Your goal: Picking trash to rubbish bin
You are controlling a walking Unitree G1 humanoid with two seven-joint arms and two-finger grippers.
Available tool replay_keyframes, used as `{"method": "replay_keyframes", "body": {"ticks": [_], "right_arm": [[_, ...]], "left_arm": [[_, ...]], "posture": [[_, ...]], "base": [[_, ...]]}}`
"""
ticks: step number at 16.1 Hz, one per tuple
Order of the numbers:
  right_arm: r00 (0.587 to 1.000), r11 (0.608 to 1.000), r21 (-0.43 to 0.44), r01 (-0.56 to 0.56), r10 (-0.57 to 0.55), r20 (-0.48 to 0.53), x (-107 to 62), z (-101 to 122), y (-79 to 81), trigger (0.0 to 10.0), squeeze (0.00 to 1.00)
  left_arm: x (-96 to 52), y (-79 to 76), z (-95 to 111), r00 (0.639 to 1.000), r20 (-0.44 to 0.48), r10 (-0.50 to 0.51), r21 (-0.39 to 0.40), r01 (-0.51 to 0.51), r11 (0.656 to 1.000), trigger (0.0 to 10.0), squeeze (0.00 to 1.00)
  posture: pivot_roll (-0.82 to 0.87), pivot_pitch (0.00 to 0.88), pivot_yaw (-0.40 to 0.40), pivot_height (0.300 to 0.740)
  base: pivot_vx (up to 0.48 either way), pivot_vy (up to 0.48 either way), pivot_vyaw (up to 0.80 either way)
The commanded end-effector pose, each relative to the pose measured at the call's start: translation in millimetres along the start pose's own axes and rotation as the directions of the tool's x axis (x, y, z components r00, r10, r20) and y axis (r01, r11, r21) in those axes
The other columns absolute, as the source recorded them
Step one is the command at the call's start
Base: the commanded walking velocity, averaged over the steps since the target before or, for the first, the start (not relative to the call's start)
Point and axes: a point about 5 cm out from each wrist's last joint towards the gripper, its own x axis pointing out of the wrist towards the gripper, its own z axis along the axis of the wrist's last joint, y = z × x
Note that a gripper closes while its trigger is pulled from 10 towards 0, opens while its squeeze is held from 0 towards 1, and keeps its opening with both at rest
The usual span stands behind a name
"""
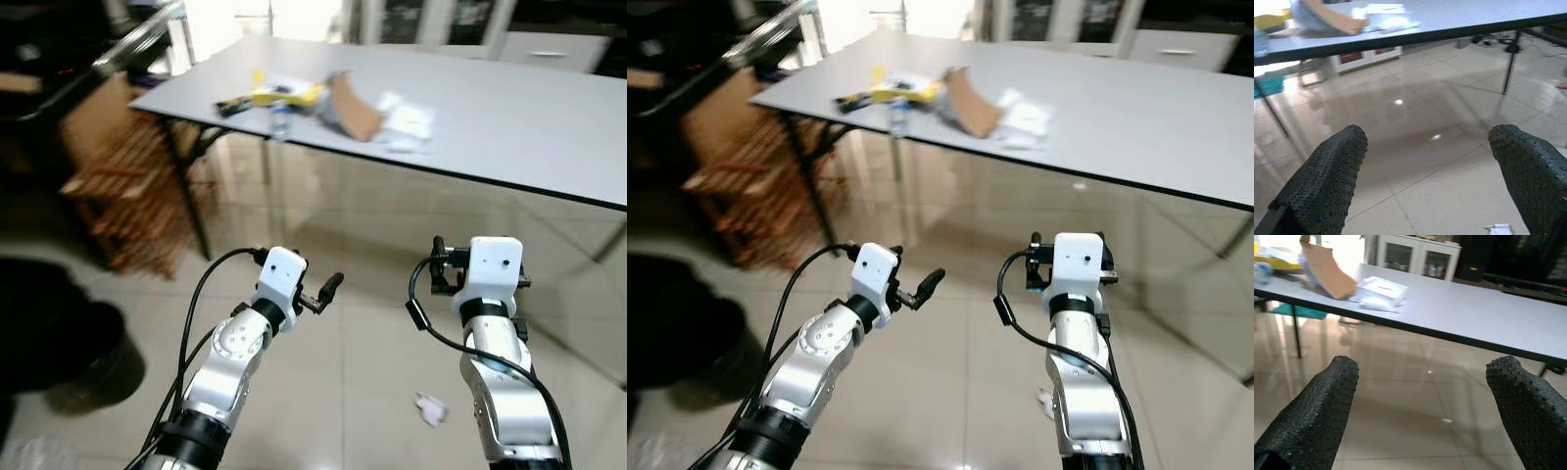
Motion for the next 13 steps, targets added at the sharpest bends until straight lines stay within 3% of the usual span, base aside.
{"method": "replay_keyframes", "body": {"ticks": [1,13], "right_arm": [[1.000,1.000,0.000,0.000,0.000,0.020,1.6,4.5,-0.3,10.0,0.00],[0.999,1.000,-0.018,-0.018,0.019,0.048,2.9,8.5,3.6,10.0,0.00]], "left_arm": [[3.3,-1.6,2.4,1.000,0.005,-0.017,0.007,0.017,1.000,10.0,0.00],[4.9,-1.1,4.1,1.000,0.015,-0.024,0.018,0.024,1.000,10.0,0.00]], "posture": [[-0.08,0.055,0.021,0.740],[-0.07,0.053,0.025,0.740]], "base": [[0.386,0.000,0.00],[0.395,0.000,0.00]]}}
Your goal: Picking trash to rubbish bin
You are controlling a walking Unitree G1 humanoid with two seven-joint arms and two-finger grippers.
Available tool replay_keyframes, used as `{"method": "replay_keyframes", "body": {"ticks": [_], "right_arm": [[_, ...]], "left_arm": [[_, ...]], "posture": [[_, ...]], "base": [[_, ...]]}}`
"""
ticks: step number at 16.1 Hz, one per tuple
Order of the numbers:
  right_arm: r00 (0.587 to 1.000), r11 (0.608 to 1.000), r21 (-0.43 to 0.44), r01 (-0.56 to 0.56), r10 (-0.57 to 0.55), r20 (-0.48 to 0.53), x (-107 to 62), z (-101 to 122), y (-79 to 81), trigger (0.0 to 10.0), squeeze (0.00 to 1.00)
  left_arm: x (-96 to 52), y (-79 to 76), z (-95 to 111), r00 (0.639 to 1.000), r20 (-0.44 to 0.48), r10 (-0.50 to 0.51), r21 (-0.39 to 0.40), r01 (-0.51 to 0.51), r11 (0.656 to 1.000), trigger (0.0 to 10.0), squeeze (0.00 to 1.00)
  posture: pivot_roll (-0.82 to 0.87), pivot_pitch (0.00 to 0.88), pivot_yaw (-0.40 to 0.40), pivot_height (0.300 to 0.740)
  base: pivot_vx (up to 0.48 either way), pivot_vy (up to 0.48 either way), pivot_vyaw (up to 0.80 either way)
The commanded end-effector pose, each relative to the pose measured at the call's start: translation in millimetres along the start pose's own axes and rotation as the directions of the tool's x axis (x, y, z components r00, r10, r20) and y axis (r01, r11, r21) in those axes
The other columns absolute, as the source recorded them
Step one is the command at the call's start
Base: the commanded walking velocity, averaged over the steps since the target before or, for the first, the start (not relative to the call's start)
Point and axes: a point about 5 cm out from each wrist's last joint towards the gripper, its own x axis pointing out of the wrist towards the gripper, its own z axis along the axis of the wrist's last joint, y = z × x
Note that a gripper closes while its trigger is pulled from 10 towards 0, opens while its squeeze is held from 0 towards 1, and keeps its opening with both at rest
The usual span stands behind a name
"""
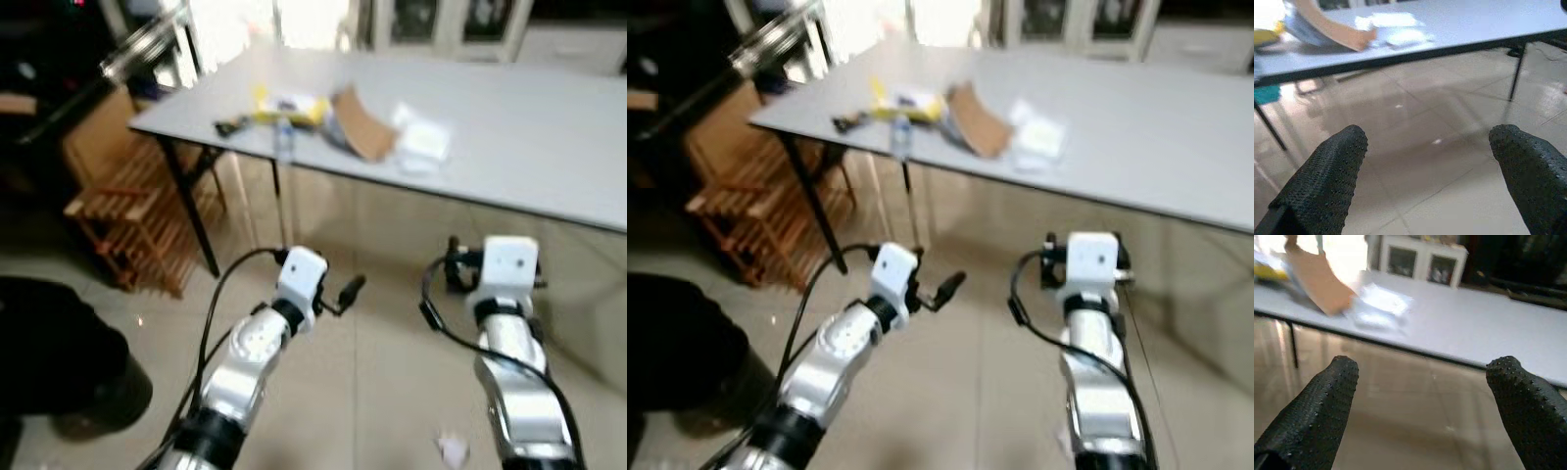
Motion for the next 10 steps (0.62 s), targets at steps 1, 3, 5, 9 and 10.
{"method": "replay_keyframes", "body": {"ticks": [1,3,5,9,10], "right_arm": [[0.999,1.000,0.000,-0.028,0.028,0.031,0.1,7.5,8.9,10.0,0.00],[0.999,1.000,-0.002,-0.030,0.030,0.032,0.3,7.6,9.6,10.0,0.00],[0.999,1.000,-0.004,-0.029,0.029,0.032,-0.3,6.9,9.2,10.0,0.00],[0.998,1.000,-0.016,-0.024,0.025,0.057,2.8,13.3,8.4,10.0,0.00],[0.998,1.000,-0.019,-0.022,0.023,0.064,4.1,15.3,7.7,10.0,0.00]], "left_arm": [[-3.4,11.1,0.1,1.000,-0.005,0.031,0.018,-0.031,0.999,10.0,0.00],[-3.3,11.1,0.0,1.000,-0.005,0.031,0.018,-0.030,0.999,10.0,0.00],[-3.5,11.0,0.0,1.000,-0.005,0.031,0.018,-0.031,0.999,10.0,0.00],[-1.0,10.8,7.5,1.000,0.018,0.019,0.035,-0.019,0.999,10.0,0.00],[-0.5,12.8,9.5,1.000,0.022,0.019,0.036,-0.020,0.999,10.0,0.00]], "posture": [[-0.07,0.053,0.025,0.740],[-0.07,0.053,0.025,0.740],[-0.07,0.052,0.024,0.740],[-0.07,0.051,0.026,0.740],[-0.07,0.049,0.027,0.740]], "base": [[0.480,0.000,0.00],[0.480,0.000,0.00],[0.480,0.000,0.00],[0.480,0.000,0.00],[0.480,0.000,0.00]]}}
